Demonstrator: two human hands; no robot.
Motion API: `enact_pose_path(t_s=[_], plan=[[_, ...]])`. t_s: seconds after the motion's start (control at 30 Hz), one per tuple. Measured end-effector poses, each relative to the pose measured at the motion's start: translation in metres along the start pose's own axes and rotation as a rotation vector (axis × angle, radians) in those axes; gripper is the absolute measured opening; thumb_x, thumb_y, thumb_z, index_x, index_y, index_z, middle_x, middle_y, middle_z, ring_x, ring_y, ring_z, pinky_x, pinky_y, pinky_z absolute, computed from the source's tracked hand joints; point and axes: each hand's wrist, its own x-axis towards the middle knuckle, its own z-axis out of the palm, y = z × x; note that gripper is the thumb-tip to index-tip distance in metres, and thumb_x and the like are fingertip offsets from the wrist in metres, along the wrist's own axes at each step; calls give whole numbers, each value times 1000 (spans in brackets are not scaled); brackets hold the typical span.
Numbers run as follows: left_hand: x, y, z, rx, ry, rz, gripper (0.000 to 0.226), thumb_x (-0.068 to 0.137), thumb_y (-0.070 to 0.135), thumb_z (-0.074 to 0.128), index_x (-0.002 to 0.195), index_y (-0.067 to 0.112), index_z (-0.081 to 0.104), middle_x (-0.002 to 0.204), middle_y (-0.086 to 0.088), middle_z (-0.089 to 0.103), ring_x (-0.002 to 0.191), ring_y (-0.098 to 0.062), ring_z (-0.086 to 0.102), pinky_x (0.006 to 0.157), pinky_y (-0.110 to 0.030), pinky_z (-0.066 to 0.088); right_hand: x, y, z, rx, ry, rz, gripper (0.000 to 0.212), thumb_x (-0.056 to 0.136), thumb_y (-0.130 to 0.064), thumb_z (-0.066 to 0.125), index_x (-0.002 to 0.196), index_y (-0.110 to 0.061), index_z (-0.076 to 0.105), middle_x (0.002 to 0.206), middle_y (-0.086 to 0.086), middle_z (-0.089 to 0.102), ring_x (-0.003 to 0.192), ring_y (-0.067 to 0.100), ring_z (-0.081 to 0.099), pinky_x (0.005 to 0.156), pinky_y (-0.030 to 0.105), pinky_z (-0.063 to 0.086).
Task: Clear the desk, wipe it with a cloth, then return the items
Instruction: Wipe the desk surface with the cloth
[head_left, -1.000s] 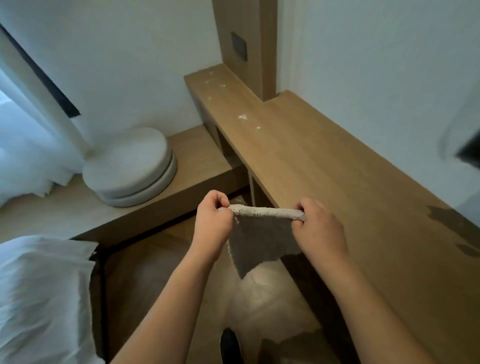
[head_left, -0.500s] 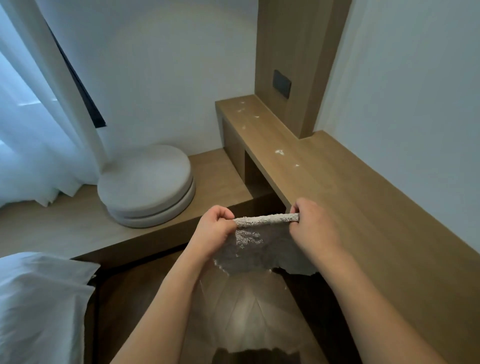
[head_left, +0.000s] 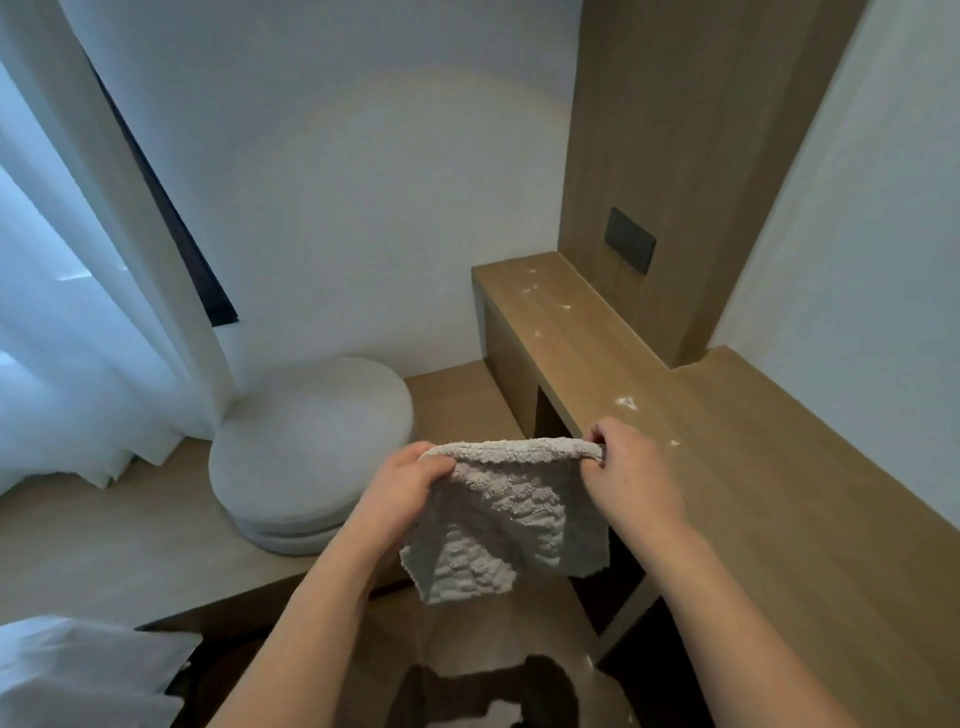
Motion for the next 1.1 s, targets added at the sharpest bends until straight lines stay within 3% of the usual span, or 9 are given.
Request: enact_pose_path(t_s=[0.17,0.27,0.47,0.6,0.77,0.93,1.1], plan=[[66,42,-26,-181,102,67,22,96,11,53,76,12,63,78,-12,64,83,-28,58,79,-42,44,90,-43,13,103,13,-94,22,85,-6,57,94,-26,57,95,-8,58,88,16,52,72,32,40],[104,53,-42,-243,59,59,19,100,10,48,87,11,62,80,-11,71,80,-26,67,77,-40,52,130,-62,32,119,-13,-97,22,85,-5,54,93,-26,58,94,-7,60,88,17,54,70,32,39],[208,63,-65,-214,-80,-36,18,105,23,48,112,9,57,107,-22,73,94,-30,74,85,-46,60,214,-96,69,127,-52,16,17,88,-12,53,92,-28,57,78,-10,56,69,13,52,52,30,32],[281,84,-79,-148,-73,-54,18,104,25,50,119,16,52,111,-16,68,96,-25,72,77,-40,60,259,-118,76,135,-15,82,15,89,-13,54,93,-27,58,80,-8,60,66,5,52,52,29,34],[361,114,-80,-194,-156,-78,24,103,18,49,123,14,61,106,-16,74,96,-30,74,91,-49,58,308,-126,79,125,50,155,15,90,-13,55,92,-28,57,82,-10,60,69,8,55,52,29,35],[413,124,-50,-130,-225,-121,22,104,20,51,121,12,62,100,-13,77,92,-28,75,86,-46,60,356,-108,98,106,32,231,17,92,-13,53,104,-22,61,95,-3,63,80,17,57,63,27,36],[461,150,-30,-180,-240,-203,25,105,22,47,121,9,61,104,-16,76,96,-30,74,90,-47,58,420,-87,104,105,-36,253,15,95,-17,55,108,-24,60,97,-5,63,79,10,62,62,29,52]])
